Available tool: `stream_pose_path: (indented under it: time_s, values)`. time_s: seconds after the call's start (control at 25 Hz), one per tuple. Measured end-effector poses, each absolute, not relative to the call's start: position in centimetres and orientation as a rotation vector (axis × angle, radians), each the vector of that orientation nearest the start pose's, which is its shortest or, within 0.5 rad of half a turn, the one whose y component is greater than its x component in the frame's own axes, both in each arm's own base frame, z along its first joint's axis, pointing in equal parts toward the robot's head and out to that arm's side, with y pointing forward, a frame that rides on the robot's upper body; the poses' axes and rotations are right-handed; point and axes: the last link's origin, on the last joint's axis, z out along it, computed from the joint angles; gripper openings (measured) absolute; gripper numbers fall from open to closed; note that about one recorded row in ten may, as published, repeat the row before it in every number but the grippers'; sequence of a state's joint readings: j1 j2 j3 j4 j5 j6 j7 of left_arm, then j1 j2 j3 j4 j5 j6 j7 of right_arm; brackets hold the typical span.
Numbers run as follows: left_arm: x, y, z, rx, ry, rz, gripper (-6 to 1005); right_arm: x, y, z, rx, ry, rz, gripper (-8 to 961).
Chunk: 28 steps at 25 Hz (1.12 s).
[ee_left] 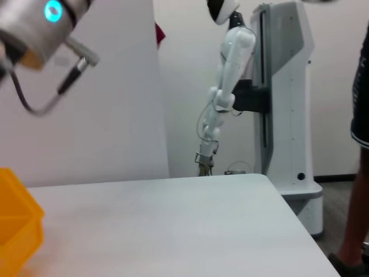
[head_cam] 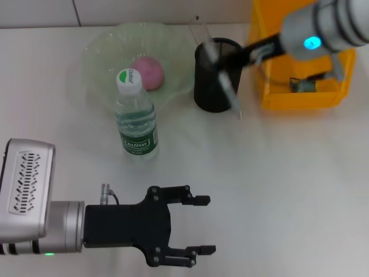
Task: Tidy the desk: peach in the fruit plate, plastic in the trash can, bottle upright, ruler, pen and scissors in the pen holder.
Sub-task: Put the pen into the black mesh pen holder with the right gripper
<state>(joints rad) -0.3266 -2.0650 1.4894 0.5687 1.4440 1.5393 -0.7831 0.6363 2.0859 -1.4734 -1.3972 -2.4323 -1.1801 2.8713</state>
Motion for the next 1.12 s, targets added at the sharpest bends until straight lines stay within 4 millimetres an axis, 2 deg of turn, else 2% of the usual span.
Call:
stream_pose_path:
  time_s: [0.12,0.16,0.2,0.32,0.36,0.6,0.72,0.76,1.0,1.12]
  values:
    - [-25.3,23.7,-7.6,-2.942,0.062,-0.875,743,10.3,38.7,0.8,-2.381,0.828,0.367,134]
    - [-25.4,23.7,-7.6,-2.939,0.057,-0.874,743,10.7,38.5,0.9,-2.372,0.726,0.521,135]
    - [-25.4,23.7,-7.6,-2.939,0.057,-0.874,743,10.7,38.5,0.9,-2.372,0.726,0.521,135]
    - [-25.6,23.9,-7.6,-2.922,0.024,-0.874,743,11.8,38.2,-0.2,-2.351,0.609,0.698,138]
    - [-25.6,24.0,-7.6,-2.915,0.012,-0.880,743,12.6,37.9,-0.9,-2.330,0.507,0.773,138]
    - [-25.7,24.2,-7.5,-2.892,-0.026,-0.899,742,14.3,37.4,-2.2,-2.264,0.325,0.920,143]
    - [-25.7,24.4,-7.5,-2.877,-0.059,-0.916,742,15.8,36.9,-2.2,-2.181,0.224,1.015,145]
    - [-25.6,24.5,-7.4,-2.864,-0.079,-0.932,742,16.8,36.8,-2.3,-2.130,0.186,1.049,146]
    - [-25.6,24.4,-7.5,-2.860,-0.097,-0.942,742,19.1,37.3,-3.1,-2.079,0.141,1.030,151]
    - [-25.7,24.1,-7.6,-2.860,-0.127,-0.962,742,19.6,38.0,-3.8,-2.090,0.150,0.990,153]
